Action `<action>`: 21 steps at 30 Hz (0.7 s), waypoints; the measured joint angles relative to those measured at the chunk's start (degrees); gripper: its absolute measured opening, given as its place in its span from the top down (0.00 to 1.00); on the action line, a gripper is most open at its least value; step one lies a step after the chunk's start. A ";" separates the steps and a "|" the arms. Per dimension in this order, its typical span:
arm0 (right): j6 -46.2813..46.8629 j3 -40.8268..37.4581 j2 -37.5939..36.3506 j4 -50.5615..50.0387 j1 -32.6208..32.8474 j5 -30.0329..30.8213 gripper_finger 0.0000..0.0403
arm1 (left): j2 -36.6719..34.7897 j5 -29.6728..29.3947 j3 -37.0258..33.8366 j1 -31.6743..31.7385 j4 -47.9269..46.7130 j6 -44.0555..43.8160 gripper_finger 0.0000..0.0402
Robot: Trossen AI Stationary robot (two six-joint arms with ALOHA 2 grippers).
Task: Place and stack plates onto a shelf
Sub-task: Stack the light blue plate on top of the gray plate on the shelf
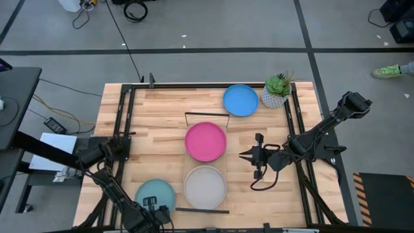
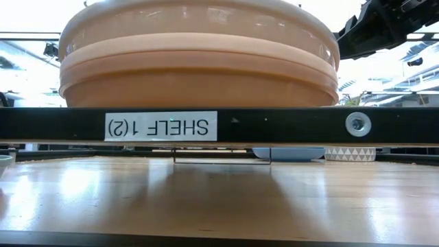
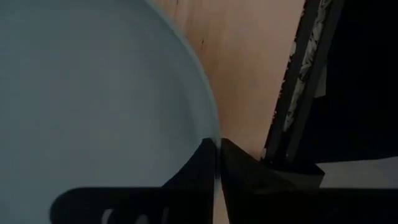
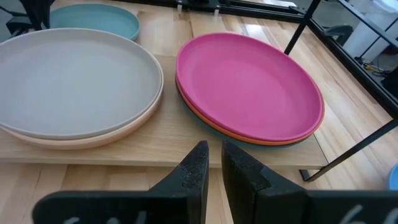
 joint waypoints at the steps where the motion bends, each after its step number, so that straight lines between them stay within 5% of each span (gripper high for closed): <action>1: 0.00 0.00 0.00 0.00 0.00 0.00 0.88 | -0.01 0.06 0.00 0.01 -0.02 0.02 0.96; 9: 0.00 0.00 0.00 0.01 0.00 0.00 0.88 | -0.04 0.31 0.33 0.04 -0.79 0.01 0.96; 21: -0.05 0.00 0.00 0.00 0.00 -0.13 0.88 | -0.04 -5.83 11.31 -0.07 -18.36 0.94 0.96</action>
